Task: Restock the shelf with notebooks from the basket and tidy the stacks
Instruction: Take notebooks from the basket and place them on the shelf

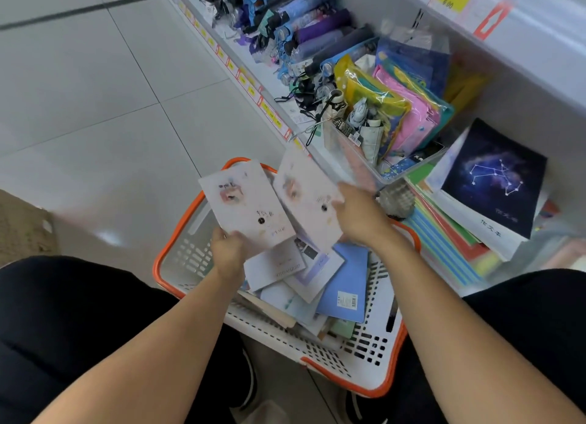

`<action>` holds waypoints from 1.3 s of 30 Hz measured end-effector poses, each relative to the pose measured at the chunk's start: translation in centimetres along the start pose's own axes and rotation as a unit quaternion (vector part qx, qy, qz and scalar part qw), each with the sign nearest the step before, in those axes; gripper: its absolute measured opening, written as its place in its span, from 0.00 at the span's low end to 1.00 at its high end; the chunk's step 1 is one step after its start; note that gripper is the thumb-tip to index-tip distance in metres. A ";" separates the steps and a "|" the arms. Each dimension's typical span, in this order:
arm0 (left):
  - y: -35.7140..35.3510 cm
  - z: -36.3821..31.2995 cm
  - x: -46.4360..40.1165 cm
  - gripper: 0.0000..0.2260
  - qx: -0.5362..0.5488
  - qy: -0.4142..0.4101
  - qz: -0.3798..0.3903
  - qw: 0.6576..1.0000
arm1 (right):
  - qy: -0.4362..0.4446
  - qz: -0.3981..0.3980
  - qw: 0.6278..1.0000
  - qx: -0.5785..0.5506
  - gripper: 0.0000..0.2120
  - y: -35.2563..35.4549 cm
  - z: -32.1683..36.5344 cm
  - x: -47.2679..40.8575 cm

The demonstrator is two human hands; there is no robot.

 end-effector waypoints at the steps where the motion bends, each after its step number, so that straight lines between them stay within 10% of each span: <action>1: 0.1 -1.2 0.4 0.16 0.008 -0.012 -0.025 1.000 | 0.011 -0.041 0.998 -0.047 0.13 2.2 1.0 0.0; 6: -2.1 -8.1 2.5 0.17 0.026 -0.084 0.019 0.996 | -0.006 0.009 0.895 -0.447 0.12 4.1 2.7 0.5; 11: -5.9 -15.5 6.1 0.13 0.040 -0.130 0.130 0.982 | 0.003 -0.054 0.915 -0.399 0.08 1.8 1.8 0.6; 25: -11.0 -38.2 12.8 0.11 0.011 -0.295 0.219 0.930 | 0.098 -0.058 0.826 -0.552 0.10 19.9 15.0 4.9; 33: -15.4 -48.0 14.3 0.15 0.012 -0.259 0.315 0.913 | 0.057 -0.196 0.614 -0.762 0.09 33.1 15.1 -3.4; 36: -16.0 -48.3 13.4 0.13 0.001 -0.260 0.311 0.914 | 0.032 -0.243 0.640 -0.728 0.17 37.9 14.1 -8.9; 39: -17.0 -47.5 12.6 0.14 -0.021 -0.263 0.319 0.910 | 0.006 -0.240 0.768 -0.594 0.15 40.0 13.5 -11.8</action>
Point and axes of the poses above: each hand's wrist, its own x-axis away from the middle knuckle, its own y-axis out of the back of the hand, z = x × y, the point moved 8 cm from there along -x, towards the middle knuckle, and after that the axes turned 10 degrees about -x, right-handed, at the moved point
